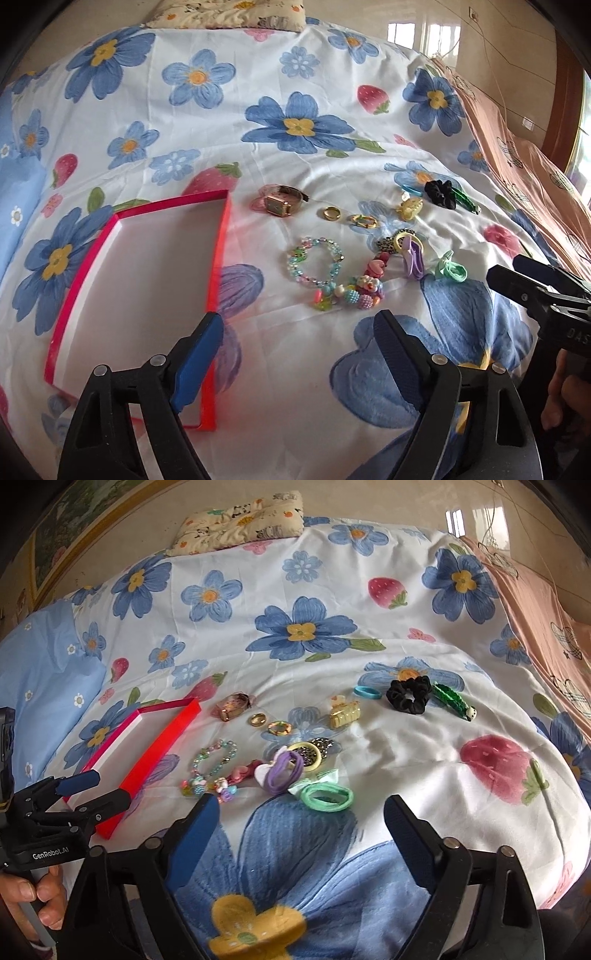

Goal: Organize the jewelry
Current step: 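Move both grippers toward the scattered jewelry beside the red box, then grasp the pastel beaded bracelet with left gripper while right grasps mint green hair tie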

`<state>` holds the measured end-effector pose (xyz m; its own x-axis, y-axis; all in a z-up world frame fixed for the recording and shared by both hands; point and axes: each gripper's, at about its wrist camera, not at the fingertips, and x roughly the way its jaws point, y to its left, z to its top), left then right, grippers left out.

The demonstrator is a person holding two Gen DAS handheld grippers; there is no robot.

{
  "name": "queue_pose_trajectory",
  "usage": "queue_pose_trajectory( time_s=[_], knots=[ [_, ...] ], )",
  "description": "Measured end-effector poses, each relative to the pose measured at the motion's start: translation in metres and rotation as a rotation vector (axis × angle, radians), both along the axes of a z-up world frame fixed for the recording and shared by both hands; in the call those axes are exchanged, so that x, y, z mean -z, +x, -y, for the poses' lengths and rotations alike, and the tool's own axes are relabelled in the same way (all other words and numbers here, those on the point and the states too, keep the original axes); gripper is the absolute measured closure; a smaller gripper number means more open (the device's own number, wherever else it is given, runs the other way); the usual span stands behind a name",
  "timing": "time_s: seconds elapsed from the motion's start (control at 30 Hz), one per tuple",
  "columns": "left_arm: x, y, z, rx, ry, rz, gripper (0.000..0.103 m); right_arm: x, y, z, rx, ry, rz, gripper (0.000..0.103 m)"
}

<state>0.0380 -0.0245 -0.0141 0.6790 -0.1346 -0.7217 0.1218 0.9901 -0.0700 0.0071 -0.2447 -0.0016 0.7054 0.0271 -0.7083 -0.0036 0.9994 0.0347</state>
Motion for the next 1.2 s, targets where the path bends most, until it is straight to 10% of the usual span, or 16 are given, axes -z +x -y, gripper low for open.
queue_pose_trajectory(
  time_s=[0.67,1.0,1.2],
  knots=[
    [0.047,0.091,0.019,0.048,-0.098,-0.175,0.048,0.046,0.054,0.016,0.020,0.084,-0.169,0.044],
    [0.051,0.091,0.019,0.080,-0.112,-0.169,0.096,0.051,0.058,0.021,0.019,0.085,-0.177,0.103],
    [0.043,0.077,0.015,0.090,-0.132,-0.150,0.096,0.042,0.054,0.021,0.004,0.117,-0.160,0.099]
  ],
)
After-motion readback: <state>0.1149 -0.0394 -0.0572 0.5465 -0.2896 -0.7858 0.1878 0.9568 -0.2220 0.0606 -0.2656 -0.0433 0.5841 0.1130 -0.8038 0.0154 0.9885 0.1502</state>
